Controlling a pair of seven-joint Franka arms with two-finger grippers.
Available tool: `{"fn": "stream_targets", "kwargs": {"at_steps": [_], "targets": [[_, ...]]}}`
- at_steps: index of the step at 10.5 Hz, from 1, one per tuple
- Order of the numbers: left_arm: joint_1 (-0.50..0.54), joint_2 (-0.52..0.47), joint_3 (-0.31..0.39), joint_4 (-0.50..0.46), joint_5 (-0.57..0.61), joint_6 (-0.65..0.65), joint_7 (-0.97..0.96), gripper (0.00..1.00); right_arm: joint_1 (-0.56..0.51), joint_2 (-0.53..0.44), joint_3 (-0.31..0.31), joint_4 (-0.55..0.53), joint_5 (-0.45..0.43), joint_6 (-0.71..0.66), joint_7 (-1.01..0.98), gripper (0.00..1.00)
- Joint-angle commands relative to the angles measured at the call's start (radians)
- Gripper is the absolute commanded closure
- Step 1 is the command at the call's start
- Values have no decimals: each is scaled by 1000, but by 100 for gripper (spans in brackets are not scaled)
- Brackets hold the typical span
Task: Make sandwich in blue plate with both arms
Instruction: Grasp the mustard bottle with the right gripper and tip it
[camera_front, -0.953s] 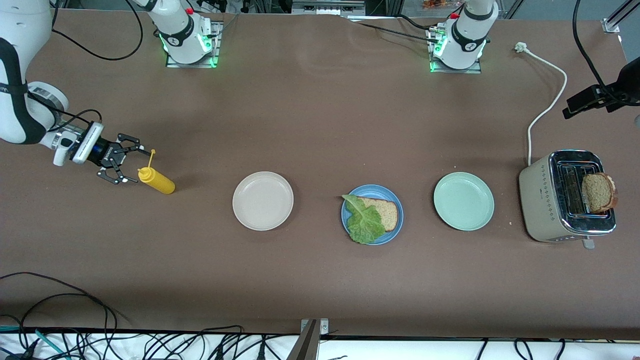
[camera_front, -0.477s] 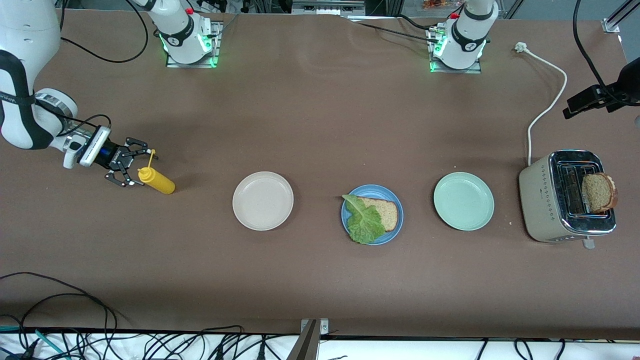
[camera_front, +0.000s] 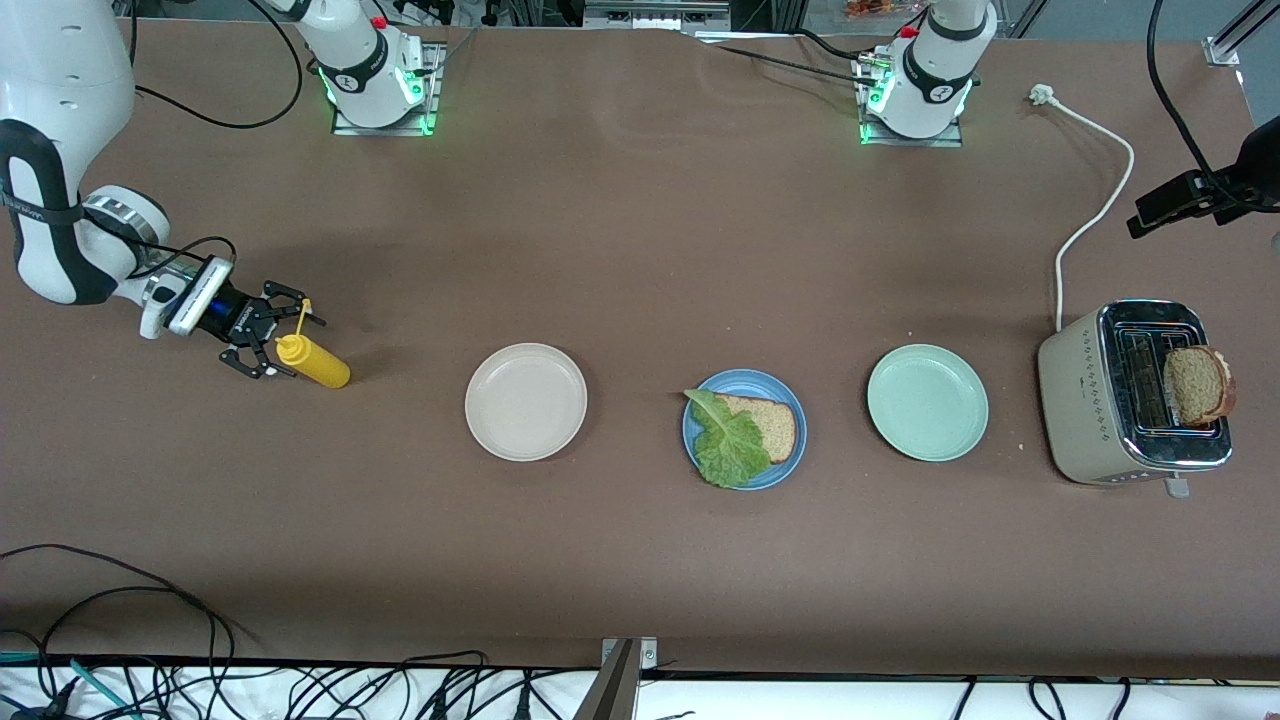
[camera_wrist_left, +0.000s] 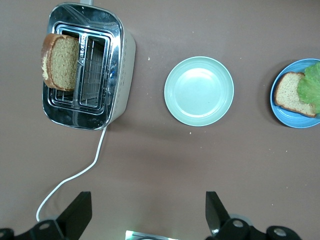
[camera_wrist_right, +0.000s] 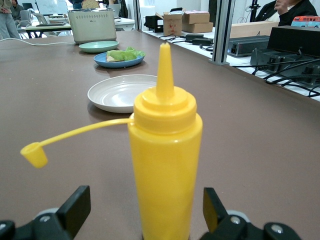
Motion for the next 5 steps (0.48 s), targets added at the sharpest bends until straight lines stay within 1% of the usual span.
{"fn": "stream_targets", "kwargs": {"at_steps": [1, 4, 5], "targets": [[5, 13, 0, 17, -12, -5, 11, 0, -4, 27, 3, 13, 39, -35, -17, 0], [6, 13, 0, 17, -12, -5, 11, 0, -3, 28, 15, 17, 50, -35, -14, 0], [6, 13, 0, 17, -12, -5, 11, 0, -3, 28, 17, 18, 50, -35, -13, 16]]}}
